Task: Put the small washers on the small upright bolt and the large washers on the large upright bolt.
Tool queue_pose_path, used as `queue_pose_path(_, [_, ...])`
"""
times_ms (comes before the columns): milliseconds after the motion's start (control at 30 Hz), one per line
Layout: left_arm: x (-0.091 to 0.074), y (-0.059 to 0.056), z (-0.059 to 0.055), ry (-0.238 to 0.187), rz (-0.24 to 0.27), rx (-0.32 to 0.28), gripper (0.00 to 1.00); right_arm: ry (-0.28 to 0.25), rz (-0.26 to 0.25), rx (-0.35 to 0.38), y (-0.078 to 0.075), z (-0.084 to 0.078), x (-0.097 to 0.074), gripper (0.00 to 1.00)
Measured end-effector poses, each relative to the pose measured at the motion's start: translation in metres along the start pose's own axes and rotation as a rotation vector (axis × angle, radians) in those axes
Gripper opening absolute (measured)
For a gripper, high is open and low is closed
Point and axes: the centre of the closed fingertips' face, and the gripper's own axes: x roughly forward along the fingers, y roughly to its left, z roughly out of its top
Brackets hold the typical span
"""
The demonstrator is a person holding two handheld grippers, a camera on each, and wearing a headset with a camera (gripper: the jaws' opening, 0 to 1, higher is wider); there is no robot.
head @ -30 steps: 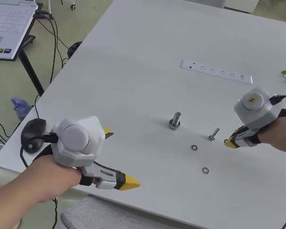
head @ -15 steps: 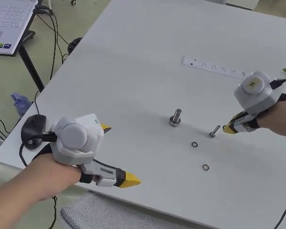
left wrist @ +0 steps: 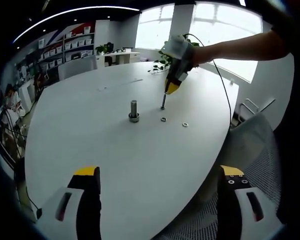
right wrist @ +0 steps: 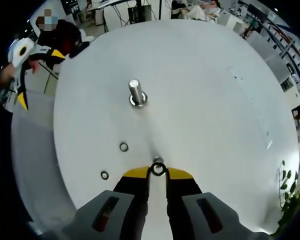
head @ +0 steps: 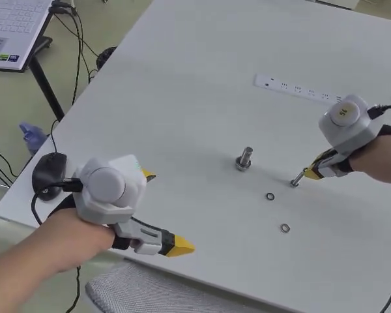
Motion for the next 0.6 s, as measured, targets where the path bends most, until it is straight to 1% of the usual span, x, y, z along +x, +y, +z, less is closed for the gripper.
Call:
queue_pose_path(300, [-0.0004, 0.0016, -0.0007, 0.011, -0.005, -0.005, 0.94, 0.009, 0.009, 0.005, 0.0002, -0.001, 0.0069, 0.13])
queue_pose_path(600, [-0.0002, 0.0024, -0.001, 0.018, -0.009, -0.005, 0.92, 0.012, 0.011, 0.005, -0.0002, -0.0021, 0.0099, 0.13])
